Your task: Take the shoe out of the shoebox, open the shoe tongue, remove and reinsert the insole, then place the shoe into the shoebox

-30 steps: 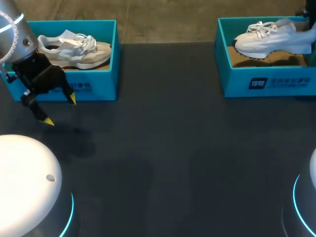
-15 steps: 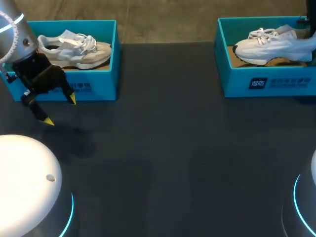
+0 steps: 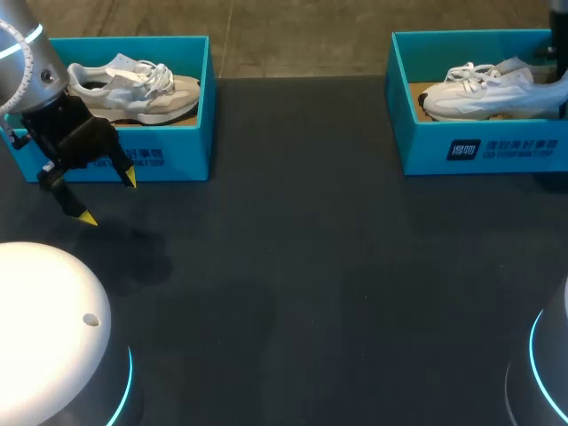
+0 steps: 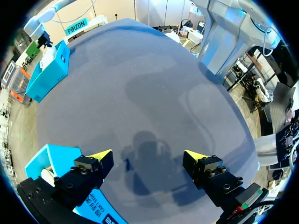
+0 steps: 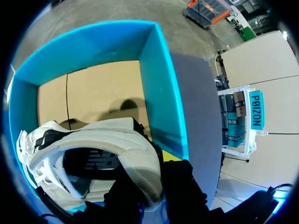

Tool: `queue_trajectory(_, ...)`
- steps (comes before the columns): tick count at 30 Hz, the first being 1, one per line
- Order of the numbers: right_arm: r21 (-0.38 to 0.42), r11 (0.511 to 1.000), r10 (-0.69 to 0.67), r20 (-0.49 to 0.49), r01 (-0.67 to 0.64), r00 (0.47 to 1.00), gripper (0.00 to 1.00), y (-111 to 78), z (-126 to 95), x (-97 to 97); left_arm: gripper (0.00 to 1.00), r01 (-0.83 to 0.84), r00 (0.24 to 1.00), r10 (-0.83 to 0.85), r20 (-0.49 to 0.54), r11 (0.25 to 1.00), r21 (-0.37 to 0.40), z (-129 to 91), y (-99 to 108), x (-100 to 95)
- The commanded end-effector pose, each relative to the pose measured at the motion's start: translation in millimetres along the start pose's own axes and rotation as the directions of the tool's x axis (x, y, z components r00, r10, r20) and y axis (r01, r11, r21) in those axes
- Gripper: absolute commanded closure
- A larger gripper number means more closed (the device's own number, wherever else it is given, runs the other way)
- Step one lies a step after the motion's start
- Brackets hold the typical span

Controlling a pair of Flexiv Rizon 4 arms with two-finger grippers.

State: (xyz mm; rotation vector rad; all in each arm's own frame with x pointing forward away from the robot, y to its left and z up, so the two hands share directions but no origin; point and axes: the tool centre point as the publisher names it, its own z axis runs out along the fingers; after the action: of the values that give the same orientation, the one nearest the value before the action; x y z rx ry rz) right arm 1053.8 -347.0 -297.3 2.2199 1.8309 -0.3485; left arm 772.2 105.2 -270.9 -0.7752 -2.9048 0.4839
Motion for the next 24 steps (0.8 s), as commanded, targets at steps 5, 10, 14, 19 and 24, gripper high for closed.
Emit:
queue_trajectory(5, -0.005, 1.0, -0.019, -0.014, 0.019, 1.0, 1.0, -3.8, 14.3, 2.9, 0.0, 0.0, 1.0, 0.0, 0.0, 1.0, -0.002, -0.1, -0.1, 0.7)
queue_trajectory(10, 0.001, 1.0, -0.023, -0.022, 0.023, 1.0, 1.0, -6.6, 20.5, 5.8, 0.0, 0.0, 1.0, 0.0, 0.0, 1.0, -0.002, -0.1, -0.1, 0.7)
queue_trajectory(14, 0.009, 0.999, -0.031, -0.03, 0.032, 0.999, 1.0, -7.8, 26.9, 9.6, 0.0, 0.0, 1.0, 0.0, 0.0, 1.0, -0.002, -0.1, -0.1, 0.7)
queue_trajectory(19, 0.004, 0.998, -0.057, -0.042, 0.057, 0.997, 1.0, -9.2, 34.4, 18.7, 0.0, 0.0, 1.0, 0.0, 0.0, 1.0, -0.002, -0.1, -0.1, 0.7)
queue_trajectory(24, 0.005, 0.997, -0.071, -0.064, 0.071, 0.995, 1.0, -9.2, 43.4, 24.9, 0.0, 0.0, 1.0, 0.0, 0.0, 1.0, -0.002, -0.1, -0.1, 0.7)
